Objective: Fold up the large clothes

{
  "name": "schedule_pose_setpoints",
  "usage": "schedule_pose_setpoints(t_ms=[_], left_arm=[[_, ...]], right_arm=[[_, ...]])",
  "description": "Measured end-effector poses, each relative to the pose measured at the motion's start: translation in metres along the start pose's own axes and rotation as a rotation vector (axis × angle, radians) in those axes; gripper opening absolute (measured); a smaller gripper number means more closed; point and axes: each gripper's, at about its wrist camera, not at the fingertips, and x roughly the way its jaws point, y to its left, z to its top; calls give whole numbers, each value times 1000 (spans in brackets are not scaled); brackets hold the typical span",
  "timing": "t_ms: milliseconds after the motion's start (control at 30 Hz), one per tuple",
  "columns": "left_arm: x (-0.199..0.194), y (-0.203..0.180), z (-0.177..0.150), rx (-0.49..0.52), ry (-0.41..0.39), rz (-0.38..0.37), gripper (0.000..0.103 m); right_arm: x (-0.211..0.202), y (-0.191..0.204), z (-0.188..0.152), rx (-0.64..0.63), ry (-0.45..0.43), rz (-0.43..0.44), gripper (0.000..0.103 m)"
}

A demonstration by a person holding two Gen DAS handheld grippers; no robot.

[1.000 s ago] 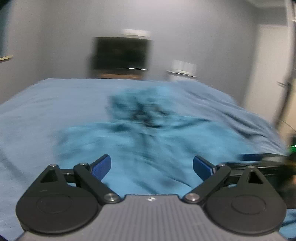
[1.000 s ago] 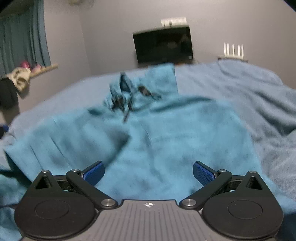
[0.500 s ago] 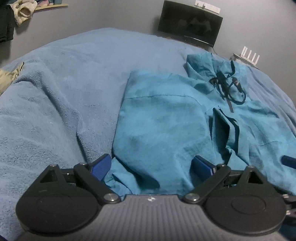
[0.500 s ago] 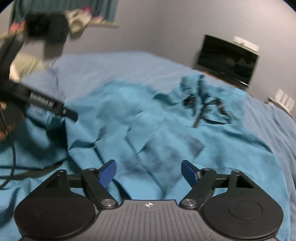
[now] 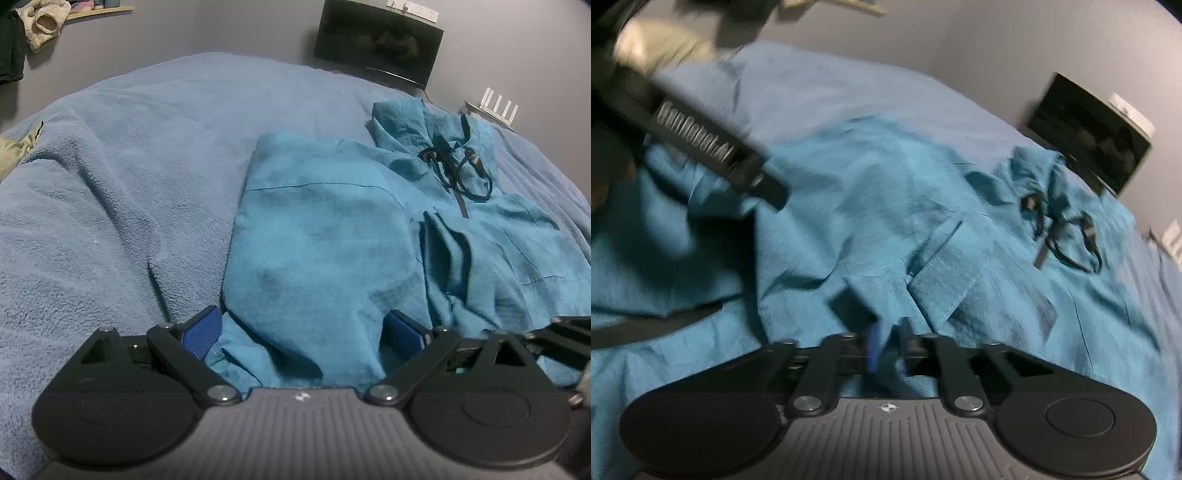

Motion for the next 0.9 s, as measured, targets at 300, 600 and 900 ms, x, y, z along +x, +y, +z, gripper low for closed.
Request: schedule_pose_setpoints(t_ms=[300,600,900], left_arm=[[2,-1,1,7,5,5,96],[6,-6,-2,45,18,28,96],[11,-8,-4,79,41,52,96]], right_arm=[[-70,-111,-39,388,-121,-232,8],[-64,-193,-128,1009,-62,-77,57],[-56,-202,-121,980,-118,-92,6]])
